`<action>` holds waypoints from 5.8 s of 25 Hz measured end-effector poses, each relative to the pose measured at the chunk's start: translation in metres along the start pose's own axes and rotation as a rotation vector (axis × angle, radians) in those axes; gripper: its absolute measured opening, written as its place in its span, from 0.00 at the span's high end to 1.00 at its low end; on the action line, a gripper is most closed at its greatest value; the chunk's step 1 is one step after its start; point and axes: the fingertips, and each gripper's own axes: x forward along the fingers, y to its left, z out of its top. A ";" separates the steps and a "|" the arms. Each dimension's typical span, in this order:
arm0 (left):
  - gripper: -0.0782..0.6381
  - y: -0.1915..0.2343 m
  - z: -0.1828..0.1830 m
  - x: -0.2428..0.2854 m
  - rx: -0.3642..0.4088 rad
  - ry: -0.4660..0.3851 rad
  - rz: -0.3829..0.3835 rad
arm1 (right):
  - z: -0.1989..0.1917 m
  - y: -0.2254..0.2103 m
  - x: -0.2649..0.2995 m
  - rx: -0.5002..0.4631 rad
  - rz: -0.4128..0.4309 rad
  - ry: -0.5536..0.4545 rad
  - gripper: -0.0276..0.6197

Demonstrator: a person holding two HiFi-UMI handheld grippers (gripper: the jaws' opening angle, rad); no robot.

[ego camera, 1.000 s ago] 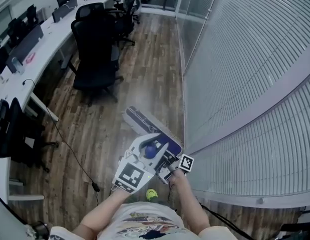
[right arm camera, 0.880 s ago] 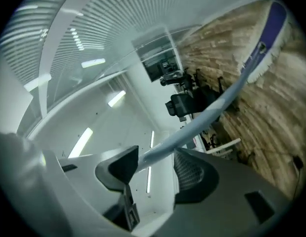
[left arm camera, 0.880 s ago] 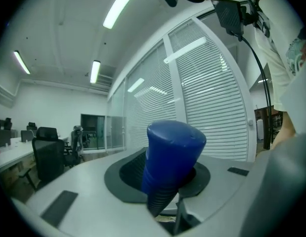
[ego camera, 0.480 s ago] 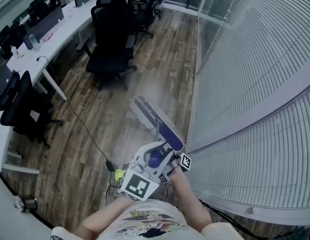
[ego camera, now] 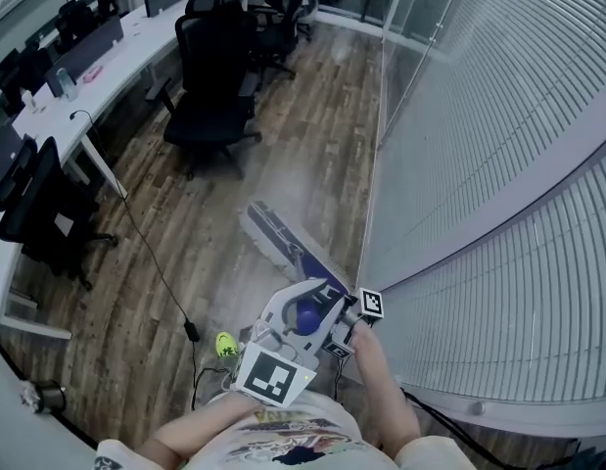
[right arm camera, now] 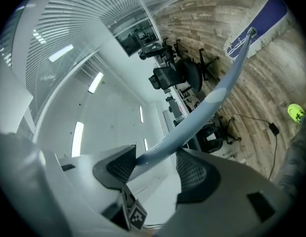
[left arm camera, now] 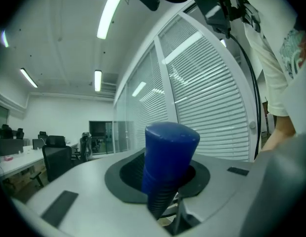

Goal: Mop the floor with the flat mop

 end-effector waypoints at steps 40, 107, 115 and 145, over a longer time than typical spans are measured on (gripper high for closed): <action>0.77 0.061 -0.028 -0.065 0.102 -0.208 -0.432 | -0.004 -0.049 0.082 0.097 -0.009 0.163 0.61; 0.75 -0.145 -0.097 -0.201 0.181 -0.146 -0.444 | -0.079 -0.210 -0.035 0.221 -0.126 -0.132 0.71; 0.75 -0.101 -0.130 -0.143 0.196 -0.110 -0.455 | 0.006 -0.214 -0.012 0.214 -0.168 -0.212 0.72; 0.75 0.131 -0.111 0.045 0.118 -0.210 -0.450 | 0.246 -0.138 0.124 0.178 -0.138 -0.252 0.69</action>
